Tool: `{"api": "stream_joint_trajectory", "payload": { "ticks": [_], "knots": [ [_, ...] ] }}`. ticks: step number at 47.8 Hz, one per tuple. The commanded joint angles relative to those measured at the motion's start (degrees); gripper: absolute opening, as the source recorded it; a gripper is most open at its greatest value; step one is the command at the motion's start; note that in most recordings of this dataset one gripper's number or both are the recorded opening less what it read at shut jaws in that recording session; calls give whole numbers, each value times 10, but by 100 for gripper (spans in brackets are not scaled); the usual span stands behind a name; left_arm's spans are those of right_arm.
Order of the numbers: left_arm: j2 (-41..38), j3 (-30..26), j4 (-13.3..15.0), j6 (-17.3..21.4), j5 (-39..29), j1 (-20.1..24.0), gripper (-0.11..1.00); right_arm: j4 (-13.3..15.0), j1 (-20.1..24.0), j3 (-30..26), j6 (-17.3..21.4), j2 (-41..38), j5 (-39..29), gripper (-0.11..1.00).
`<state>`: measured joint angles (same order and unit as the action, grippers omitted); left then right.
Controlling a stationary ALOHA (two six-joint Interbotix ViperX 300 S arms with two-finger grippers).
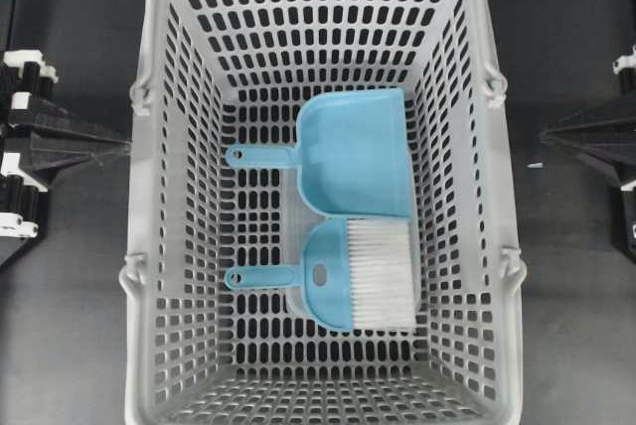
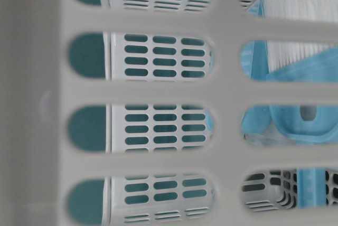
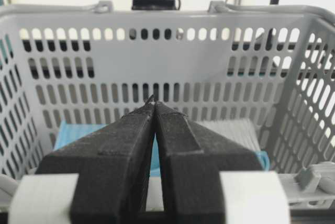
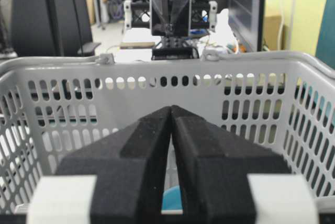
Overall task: Pick up the hand brush from the shopping basket with the left arm.
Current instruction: 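Move the left gripper over the basket toward the blue hand brush handle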
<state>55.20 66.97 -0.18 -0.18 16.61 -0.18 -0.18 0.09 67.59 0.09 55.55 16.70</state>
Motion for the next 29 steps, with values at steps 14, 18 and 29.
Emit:
{"api": "stream_joint_trajectory", "payload": {
  "ticks": [14,18,29],
  "knots": [
    [-91,-178,-23,-66,-219,-37,0,-6,1,-11,4,7,-47,0],
    [-138,-242,-24,-72,-304,-55,0,-6,1,-11,4,11,-58,0],
    [-268,-407,-24,-101,-535,-88,0,-6,0,-12,3,18,-69,0]
  ]
}}
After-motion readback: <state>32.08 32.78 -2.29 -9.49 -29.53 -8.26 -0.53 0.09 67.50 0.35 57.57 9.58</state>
